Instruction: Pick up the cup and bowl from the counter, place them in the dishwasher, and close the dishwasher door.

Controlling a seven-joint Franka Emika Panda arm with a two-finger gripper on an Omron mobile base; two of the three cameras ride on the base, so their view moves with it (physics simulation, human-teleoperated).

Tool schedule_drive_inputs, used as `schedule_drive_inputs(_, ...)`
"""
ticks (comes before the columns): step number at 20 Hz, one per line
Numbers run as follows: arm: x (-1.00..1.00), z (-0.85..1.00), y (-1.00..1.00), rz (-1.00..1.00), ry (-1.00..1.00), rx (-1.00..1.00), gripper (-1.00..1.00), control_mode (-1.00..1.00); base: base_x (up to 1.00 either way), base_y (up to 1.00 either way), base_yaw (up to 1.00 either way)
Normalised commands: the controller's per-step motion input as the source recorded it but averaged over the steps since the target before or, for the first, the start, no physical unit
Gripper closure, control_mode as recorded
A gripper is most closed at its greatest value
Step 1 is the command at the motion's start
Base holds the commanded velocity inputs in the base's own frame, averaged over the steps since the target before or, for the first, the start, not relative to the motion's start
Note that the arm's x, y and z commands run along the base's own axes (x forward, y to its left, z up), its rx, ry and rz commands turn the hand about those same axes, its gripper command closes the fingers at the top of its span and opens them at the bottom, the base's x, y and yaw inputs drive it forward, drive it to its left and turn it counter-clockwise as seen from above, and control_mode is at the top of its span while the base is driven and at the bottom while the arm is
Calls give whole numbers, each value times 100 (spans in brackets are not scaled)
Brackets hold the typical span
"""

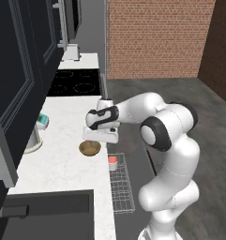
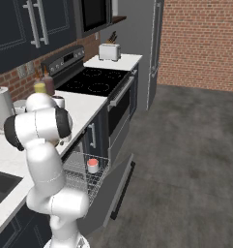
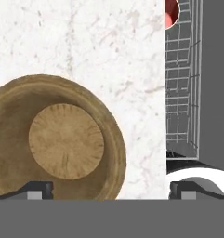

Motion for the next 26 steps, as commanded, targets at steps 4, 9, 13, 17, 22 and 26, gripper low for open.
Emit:
schedule_drive_inputs(4,22,-15,12,0,0,0,-100,-100,0,0,0)
schedule_drive_inputs(9,20,-17,11,0,0,0,-100,-100,0,0,0)
schedule_drive_inputs(13,8,-24,0,0,0,0,-100,-100,0,0,0)
schedule_drive_inputs(17,2,-28,0,0,0,0,-100,-100,0,0,0)
schedule_drive_inputs(22,0,-23,0,0,0,0,100,-100,0,0,0)
schedule_drive_inputs(26,0,-15,0,0,0,0,100,-100,0,0,0)
